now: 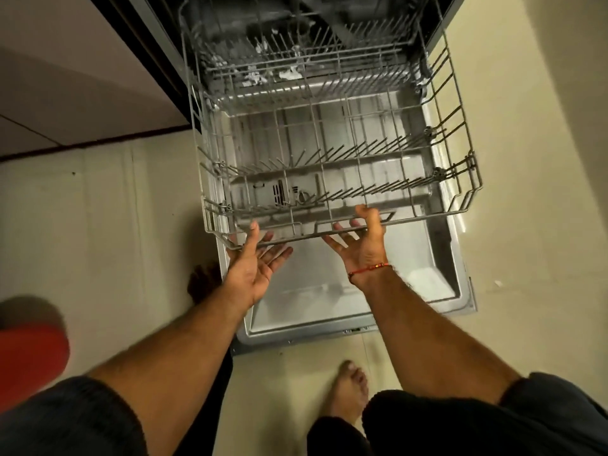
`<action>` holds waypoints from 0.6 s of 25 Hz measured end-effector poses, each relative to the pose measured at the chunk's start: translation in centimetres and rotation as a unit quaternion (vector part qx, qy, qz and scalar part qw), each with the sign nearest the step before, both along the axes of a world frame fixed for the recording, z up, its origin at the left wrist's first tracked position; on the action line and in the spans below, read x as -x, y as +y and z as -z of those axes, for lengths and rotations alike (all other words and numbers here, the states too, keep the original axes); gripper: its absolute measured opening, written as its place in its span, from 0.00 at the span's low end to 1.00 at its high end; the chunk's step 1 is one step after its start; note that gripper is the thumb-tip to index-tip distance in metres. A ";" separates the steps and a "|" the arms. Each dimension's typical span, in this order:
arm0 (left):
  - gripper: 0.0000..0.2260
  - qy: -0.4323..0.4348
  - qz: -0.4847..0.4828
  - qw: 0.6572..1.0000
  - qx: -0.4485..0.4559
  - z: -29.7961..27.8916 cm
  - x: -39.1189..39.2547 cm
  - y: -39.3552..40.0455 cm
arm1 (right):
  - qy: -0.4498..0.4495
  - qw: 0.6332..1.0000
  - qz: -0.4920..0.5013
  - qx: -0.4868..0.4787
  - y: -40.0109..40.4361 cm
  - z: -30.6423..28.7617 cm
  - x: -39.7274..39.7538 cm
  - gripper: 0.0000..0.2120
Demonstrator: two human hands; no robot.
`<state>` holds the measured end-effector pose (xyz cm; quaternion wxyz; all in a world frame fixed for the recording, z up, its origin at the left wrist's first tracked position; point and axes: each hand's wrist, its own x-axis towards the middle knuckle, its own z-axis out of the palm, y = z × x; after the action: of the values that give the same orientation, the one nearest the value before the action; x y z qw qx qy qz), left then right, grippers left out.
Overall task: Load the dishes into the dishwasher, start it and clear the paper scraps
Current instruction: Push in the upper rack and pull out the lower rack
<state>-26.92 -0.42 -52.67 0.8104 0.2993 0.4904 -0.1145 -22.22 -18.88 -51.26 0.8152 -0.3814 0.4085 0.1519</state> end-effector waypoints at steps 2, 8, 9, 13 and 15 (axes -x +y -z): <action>0.13 0.003 0.008 1.000 0.003 0.0 1.8 -0.5 | 0.004 1.000 0.007 -0.011 -0.6 0.3 1.9 0.36; 0.13 0.037 0.032 0.999 -0.002 0.2 7.6 -1.6 | 0.022 1.000 0.013 -0.018 -2.2 0.8 7.9 0.26; 0.13 0.049 0.036 0.998 -0.005 0.1 8.4 -1.9 | 0.029 0.999 0.008 -0.017 -2.6 0.6 8.7 0.28; 0.17 0.100 0.050 0.993 -0.027 -1.1 8.8 -2.7 | 0.057 0.998 -0.021 -0.008 -3.3 -0.7 9.3 0.36; 0.20 0.126 0.055 0.989 -0.046 -1.2 8.3 -2.4 | 0.072 0.997 -0.028 0.005 -3.6 -0.9 9.2 0.32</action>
<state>-35.27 -2.84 -51.45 0.7198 0.3459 0.5764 -0.1730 -31.39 -22.46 -50.39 0.7774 -0.3847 0.4557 0.1997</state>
